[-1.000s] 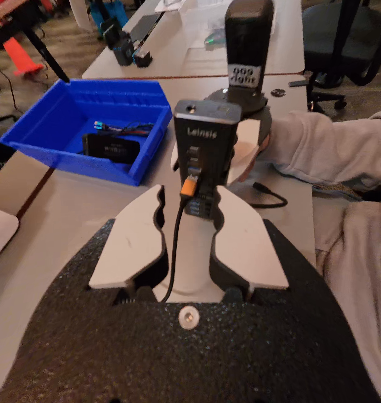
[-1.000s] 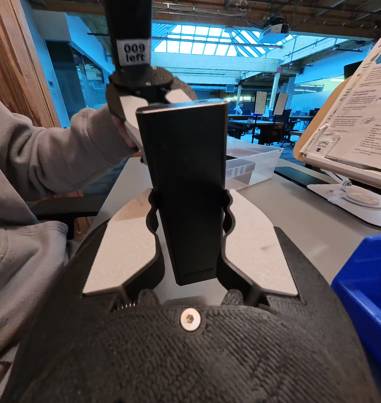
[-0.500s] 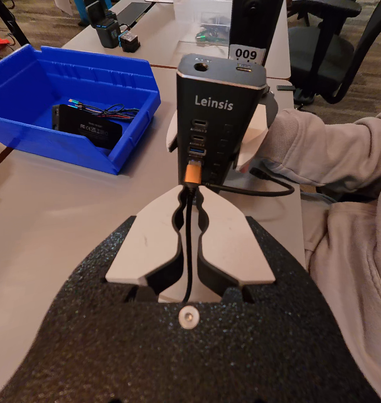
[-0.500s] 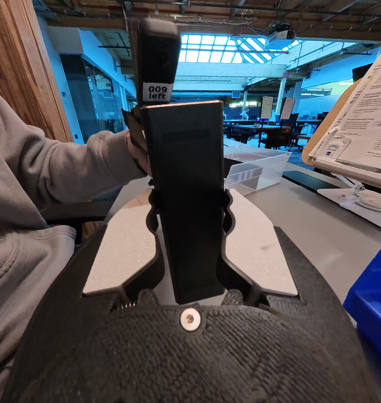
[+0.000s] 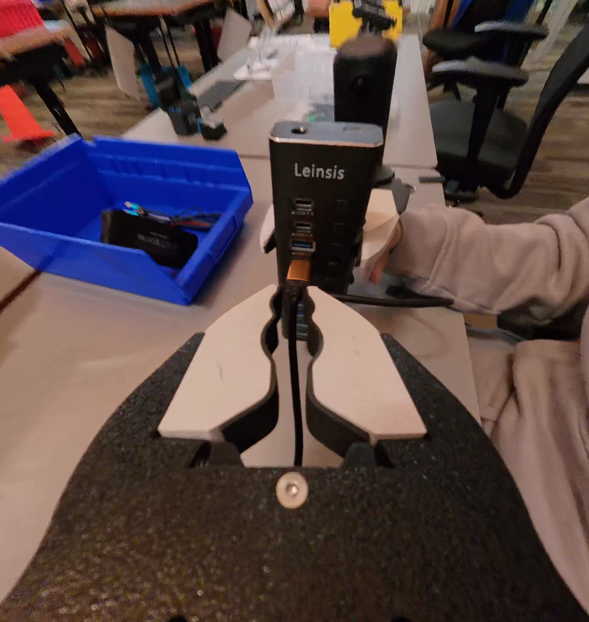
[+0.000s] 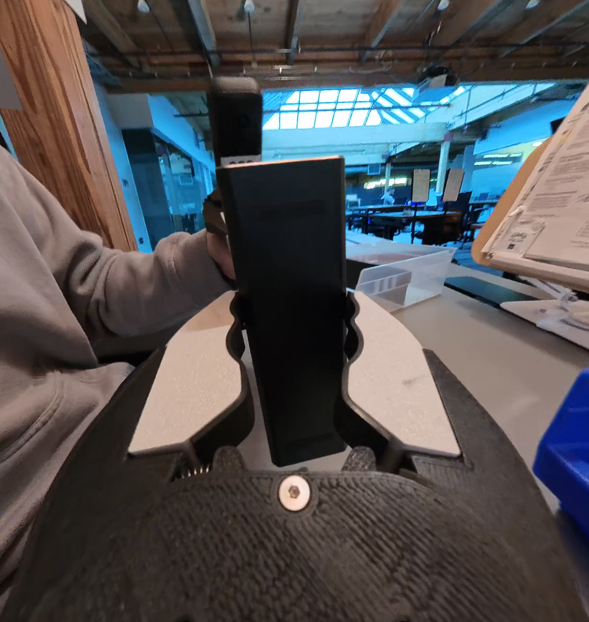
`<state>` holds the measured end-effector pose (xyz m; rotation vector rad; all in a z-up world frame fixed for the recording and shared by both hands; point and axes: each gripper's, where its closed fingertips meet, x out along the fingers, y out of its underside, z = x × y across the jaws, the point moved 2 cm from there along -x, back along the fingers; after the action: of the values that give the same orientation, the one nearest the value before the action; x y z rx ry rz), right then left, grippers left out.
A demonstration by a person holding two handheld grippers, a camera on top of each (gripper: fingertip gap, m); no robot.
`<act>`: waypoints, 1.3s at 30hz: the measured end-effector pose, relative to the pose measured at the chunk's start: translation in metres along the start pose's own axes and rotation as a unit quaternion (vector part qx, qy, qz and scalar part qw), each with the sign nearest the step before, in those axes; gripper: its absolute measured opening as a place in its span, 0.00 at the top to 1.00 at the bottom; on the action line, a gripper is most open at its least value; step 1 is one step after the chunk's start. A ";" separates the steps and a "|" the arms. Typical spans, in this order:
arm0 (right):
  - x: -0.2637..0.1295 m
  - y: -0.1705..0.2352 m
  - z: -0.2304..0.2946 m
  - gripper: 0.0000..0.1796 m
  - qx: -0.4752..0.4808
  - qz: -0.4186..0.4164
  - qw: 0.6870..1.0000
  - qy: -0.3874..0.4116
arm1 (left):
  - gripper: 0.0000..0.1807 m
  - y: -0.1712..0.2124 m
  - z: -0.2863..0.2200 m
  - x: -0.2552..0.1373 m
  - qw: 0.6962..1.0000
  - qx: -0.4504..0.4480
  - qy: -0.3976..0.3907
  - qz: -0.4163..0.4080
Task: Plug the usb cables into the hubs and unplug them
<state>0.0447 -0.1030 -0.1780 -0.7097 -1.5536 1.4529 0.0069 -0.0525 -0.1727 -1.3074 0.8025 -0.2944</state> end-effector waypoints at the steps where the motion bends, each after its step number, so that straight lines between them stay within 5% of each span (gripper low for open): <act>1: -0.005 -0.004 -0.002 0.67 0.000 -0.009 1.000 0.007 | 0.89 -0.007 0.003 -0.006 1.000 0.008 -0.011 -0.019; 8: -0.040 -0.058 -0.023 0.67 -0.051 -0.058 0.986 0.146 | 0.72 0.019 0.038 -0.045 0.992 -0.053 -0.080 -0.084; 15: -0.062 -0.161 -0.046 0.67 -0.123 -0.107 0.954 0.251 | 0.72 0.059 0.042 -0.053 0.990 -0.081 -0.073 -0.091; 21: -0.076 -0.213 -0.136 0.67 -0.161 -0.063 0.894 0.414 | 0.72 0.061 0.046 -0.049 0.990 -0.077 -0.056 -0.102; 27: -0.069 -0.149 -0.253 0.67 -0.114 0.138 0.896 0.406 | 0.72 0.066 0.043 -0.035 0.989 -0.098 -0.013 -0.109; 32: -0.062 -0.080 -0.276 0.67 -0.043 0.294 0.897 0.328 | 0.72 0.073 0.040 -0.034 0.993 -0.081 -0.006 -0.090; 39: -0.084 -0.040 -0.301 0.67 0.003 0.402 0.844 0.355 | 0.73 0.078 0.040 -0.033 0.989 -0.105 0.008 -0.104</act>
<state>0.3529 -0.0372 -0.1743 -1.8029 -0.6617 1.4665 -0.0077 0.0186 -0.2316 -1.5933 0.7268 -0.3943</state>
